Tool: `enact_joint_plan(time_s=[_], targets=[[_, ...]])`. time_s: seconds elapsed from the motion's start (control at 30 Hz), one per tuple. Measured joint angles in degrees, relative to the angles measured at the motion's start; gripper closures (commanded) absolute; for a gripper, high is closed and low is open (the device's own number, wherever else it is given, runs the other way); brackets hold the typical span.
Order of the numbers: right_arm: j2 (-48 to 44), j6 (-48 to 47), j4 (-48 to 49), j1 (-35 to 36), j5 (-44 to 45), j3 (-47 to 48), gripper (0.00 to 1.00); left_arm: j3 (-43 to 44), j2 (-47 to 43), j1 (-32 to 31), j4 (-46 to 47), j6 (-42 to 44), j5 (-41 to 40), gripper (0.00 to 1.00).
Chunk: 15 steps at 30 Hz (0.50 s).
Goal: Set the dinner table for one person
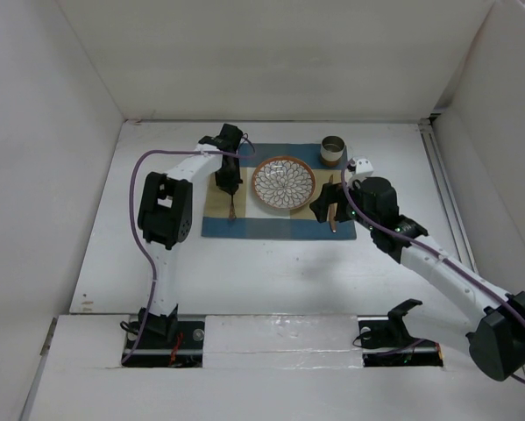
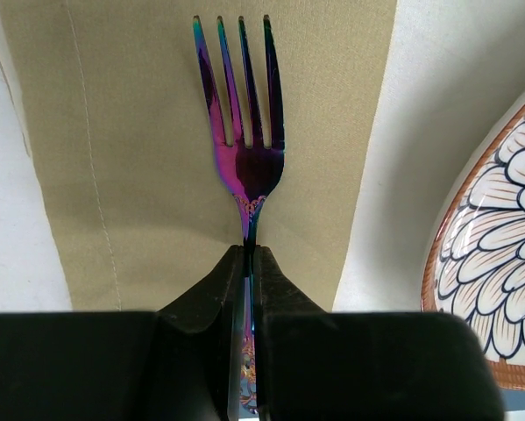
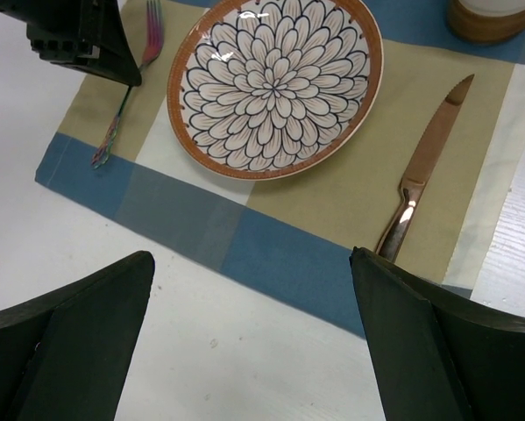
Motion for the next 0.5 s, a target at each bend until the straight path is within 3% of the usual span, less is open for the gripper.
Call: enact_joint_plan(time_s=[0.3,0.43,0.5], targets=[[0.0,0.0,0.0,0.0,-0.2,0.0,0.0,-1.3,0.0,0.0,0.7,-0.2,0.6,0.98],[0.0,0.0,0.0,0.0,-0.2,0.0,0.0,-1.9,0.0,0.0,0.7,-0.4,1.0,0.84],[0.0,0.0,0.0,0.0,-0.2,0.0,0.0,-1.9,0.0,0.0,0.7,-0.5,1.2,0.71]])
